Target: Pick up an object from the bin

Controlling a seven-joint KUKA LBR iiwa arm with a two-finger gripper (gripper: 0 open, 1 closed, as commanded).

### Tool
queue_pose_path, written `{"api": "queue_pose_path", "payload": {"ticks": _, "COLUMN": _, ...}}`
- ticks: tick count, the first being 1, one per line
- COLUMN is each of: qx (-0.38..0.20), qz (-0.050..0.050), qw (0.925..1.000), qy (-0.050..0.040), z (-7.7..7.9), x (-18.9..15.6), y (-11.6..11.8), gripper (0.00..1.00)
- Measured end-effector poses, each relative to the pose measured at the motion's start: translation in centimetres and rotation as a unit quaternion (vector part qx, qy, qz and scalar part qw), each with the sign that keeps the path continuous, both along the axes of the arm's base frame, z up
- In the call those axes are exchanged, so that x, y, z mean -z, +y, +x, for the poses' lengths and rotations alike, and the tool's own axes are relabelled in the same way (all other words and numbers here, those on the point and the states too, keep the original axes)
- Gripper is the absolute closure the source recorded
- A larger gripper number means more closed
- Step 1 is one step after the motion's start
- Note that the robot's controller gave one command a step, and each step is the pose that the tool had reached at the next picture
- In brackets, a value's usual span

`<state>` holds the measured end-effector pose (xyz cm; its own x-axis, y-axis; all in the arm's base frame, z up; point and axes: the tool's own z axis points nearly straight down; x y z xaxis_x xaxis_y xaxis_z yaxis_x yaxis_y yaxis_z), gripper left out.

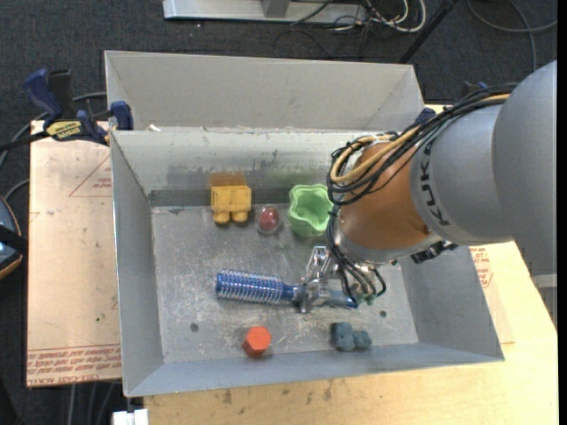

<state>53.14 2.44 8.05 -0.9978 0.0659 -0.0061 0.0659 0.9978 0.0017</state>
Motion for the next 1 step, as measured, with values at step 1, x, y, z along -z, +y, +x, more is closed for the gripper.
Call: {"api": "queue_pose_path", "payload": {"ticks": 1, "qx": -0.077, "qz": -0.001, "qw": 0.9971, "qy": -0.0008, "z": -1.64, "x": -19.31, "y": -1.51, "gripper": 1.0}}
